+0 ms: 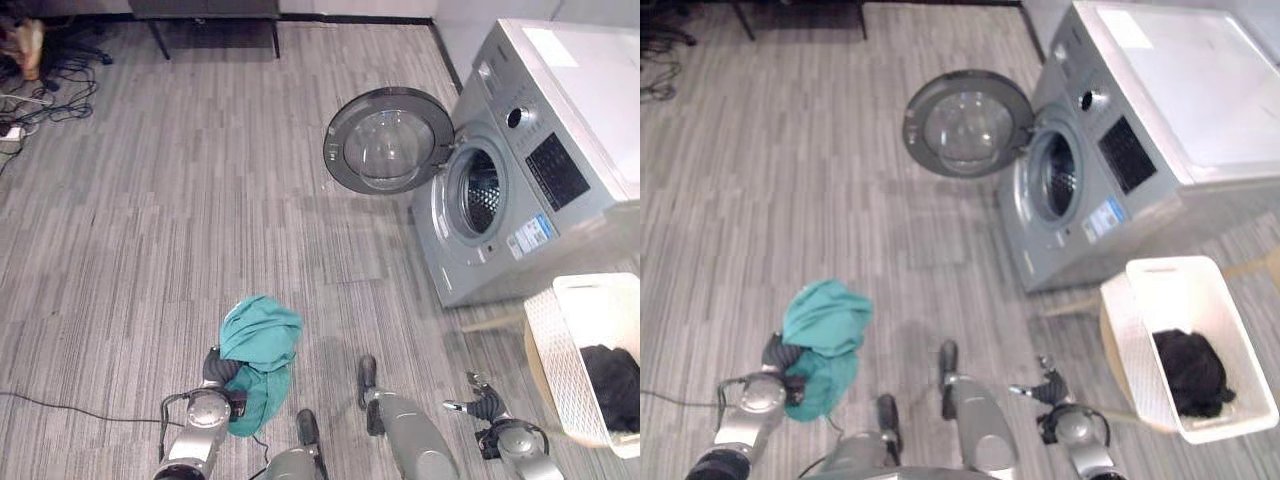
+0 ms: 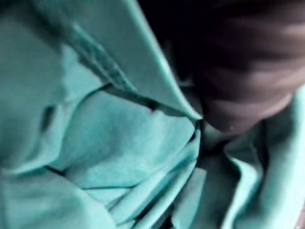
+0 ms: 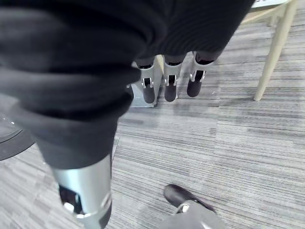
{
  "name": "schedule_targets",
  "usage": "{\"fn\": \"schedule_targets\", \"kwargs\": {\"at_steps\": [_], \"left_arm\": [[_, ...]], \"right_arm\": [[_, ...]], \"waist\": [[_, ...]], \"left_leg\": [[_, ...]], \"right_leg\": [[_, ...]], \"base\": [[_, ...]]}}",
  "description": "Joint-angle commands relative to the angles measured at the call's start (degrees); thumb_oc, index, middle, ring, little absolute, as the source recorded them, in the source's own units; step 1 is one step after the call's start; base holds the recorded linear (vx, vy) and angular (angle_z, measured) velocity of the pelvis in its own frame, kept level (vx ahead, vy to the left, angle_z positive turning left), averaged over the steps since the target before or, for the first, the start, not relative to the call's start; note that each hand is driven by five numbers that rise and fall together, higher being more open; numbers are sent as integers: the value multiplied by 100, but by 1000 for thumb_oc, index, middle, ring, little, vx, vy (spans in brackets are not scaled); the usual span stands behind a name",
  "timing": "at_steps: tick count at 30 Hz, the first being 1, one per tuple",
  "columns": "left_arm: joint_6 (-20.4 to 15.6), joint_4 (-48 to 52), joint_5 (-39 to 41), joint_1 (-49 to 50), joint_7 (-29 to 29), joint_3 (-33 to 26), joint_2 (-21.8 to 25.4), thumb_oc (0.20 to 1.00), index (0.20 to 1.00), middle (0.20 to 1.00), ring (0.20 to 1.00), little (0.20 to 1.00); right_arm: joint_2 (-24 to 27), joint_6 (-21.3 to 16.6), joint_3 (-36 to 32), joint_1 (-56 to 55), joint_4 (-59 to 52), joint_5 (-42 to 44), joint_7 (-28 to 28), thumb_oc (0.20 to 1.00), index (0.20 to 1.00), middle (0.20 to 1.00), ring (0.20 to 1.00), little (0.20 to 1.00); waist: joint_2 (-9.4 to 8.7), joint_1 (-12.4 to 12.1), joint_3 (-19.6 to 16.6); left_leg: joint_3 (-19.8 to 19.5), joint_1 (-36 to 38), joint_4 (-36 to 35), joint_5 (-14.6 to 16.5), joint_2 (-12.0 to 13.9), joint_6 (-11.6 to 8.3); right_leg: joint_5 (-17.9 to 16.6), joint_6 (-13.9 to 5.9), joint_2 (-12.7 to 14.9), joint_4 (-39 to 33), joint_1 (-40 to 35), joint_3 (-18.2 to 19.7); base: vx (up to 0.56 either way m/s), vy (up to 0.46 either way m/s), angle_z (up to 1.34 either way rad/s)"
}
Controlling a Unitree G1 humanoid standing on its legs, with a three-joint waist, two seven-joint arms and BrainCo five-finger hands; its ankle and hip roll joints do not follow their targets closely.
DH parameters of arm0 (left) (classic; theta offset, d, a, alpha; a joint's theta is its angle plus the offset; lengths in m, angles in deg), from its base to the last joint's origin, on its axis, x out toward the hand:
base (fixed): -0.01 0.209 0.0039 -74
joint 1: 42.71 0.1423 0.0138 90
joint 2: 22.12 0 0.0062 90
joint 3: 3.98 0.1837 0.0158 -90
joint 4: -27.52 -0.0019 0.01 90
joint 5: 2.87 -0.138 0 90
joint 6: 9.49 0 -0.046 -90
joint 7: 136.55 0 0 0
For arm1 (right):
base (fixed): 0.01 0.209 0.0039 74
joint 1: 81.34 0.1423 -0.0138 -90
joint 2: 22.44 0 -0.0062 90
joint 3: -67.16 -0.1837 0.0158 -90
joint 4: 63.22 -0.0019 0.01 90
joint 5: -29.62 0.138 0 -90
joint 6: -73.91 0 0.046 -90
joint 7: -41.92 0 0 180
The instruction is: Grab the laundry basket,head to the washer,open it,put in the laundry and shut it.
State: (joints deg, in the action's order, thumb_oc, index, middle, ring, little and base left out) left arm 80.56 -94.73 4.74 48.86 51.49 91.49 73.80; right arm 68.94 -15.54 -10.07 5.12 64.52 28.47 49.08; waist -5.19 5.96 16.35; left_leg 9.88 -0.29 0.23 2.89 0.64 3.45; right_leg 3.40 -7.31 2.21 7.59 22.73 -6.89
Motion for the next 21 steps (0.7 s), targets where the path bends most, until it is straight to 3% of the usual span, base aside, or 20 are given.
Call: {"fn": "schedule_targets", "kwargs": {"at_steps": [1, 3, 6, 7, 9, 11, 12, 14, 16, 19, 20, 21], "left_arm": [[-250, 430, -373, 158, -71, -20, 245, 200, 200, 200, 200, 200], [-223, 449, -494, 208, -122, 45, 173, 200, 200, 200, 200, 200], [-251, 526, -581, 312, -157, 75, 130, 200, 200, 200, 200, 200], [-262, 514, -534, 351, -239, 103, 71, 200, 200, 200, 200, 200], [-259, 557, -509, 354, -266, 152, 82, 200, 200, 200, 200, 200], [-257, 538, -466, 350, -275, 162, 58, 200, 200, 200, 200, 200], [-243, 537, -445, 322, -266, 189, 41, 200, 200, 200, 200, 200], [-246, 536, -429, 323, -281, 202, 44, 200, 200, 200, 200, 200], [-251, 578, -460, 389, -296, 193, 74, 200, 200, 200, 200, 200], [-258, 654, -432, 409, -302, 185, 105, 200, 200, 200, 200, 200], [-258, 653, -432, 409, -302, 185, 106, 200, 200, 200, 200, 200], [-278, 680, -370, 374, -314, 239, 83, 200, 200, 200, 200, 200]], "right_arm": [[104, -69, -30, 37, -8, 5, -81, 1000, 1000, 1000, 1000, 1000], [142, -62, -38, -55, -64, -79, -111, 1000, 1000, 1000, 1000, 1000], [161, -70, -81, -193, -146, -60, -154, 1000, 1000, 1000, 1000, 1000], [183, -77, -136, -194, -61, -94, -183, 1000, 1000, 1000, 1000, 1000], [244, -100, -92, -112, -69, -77, -163, 1000, 1000, 1000, 1000, 1000], [314, -90, -73, -74, -32, -104, -164, 1000, 1000, 1000, 1000, 1000], [359, -79, -59, -33, 27, -109, -127, 1000, 1000, 1000, 1000, 1000], [363, -62, -57, 1, 42, -99, -115, 1000, 1000, 1000, 1000, 1000], [411, -69, -69, -14, 2, -116, -109, 1000, 1000, 1000, 1000, 1000], [483, -76, -75, -66, 8, -198, -74, 1000, 1000, 1000, 1000, 1000], [483, -76, -75, -66, 8, -198, -74, 1000, 1000, 1000, 1000, 1000], [505, -78, -96, -74, 79, -217, -61, 1000, 1000, 1000, 1000, 1000]], "waist": [[18, 34, -59], [71, 118, -196], [113, 225, -354], [222, 309, -452], [174, 304, -428], [70, 253, -424], [3, 186, -358], [-56, 131, -351], [-109, 61, -327], [-163, -120, -191], [-164, -119, -194], [-145, -157, -199]], "left_leg": [[5, 313, 214, 740, -533, -82], [-177, 611, 143, 878, -650, -78], [-360, 798, 176, 980, -698, -131], [-272, 773, 712, 854, -529, -462], [-64, 378, 1871, 473, -351, -666], [202, -37, 2620, 265, -81, -731], [340, -338, 2818, 391, 86, -636], [391, -548, 2767, 480, 128, -539], [300, -656, 2277, 609, 138, -458], [-585, -1211, 1434, -3, 10, -638], [-585, -1211, 1428, -8, 8, -638], [-1099, -1238, 1076, -232, -24, -719]], "right_leg": [[-511, -4, -98, -182, -410, -424], [-585, 7, -133, -164, -405, -705], [-531, 136, -164, -256, -609, -623], [-440, 266, -249, -273, -887, -498], [-426, 393, -302, -385, -1148, -352], [-294, 503, -280, -501, -1426, -281], [-217, 537, -234, -509, -1558, -205], [-201, 525, -211, -535, -1621, -116], [-145, 474, -202, -568, -1729, 57], [-25, 518, -392, -508, -1968, 646], [-26, 518, -390, -508, -1965, 645], [76, 547, -531, -397, -2077, 1007]], "base": [[372, -64, 100], [418, -98, 68], [359, -124, 34], [316, -144, 55], [305, -174, 33], [179, -130, -41], [139, -68, -79], [90, -11, -63], [160, 42, -67], [199, 62, -112], [225, 85, -139], [259, 115, -86]]}}
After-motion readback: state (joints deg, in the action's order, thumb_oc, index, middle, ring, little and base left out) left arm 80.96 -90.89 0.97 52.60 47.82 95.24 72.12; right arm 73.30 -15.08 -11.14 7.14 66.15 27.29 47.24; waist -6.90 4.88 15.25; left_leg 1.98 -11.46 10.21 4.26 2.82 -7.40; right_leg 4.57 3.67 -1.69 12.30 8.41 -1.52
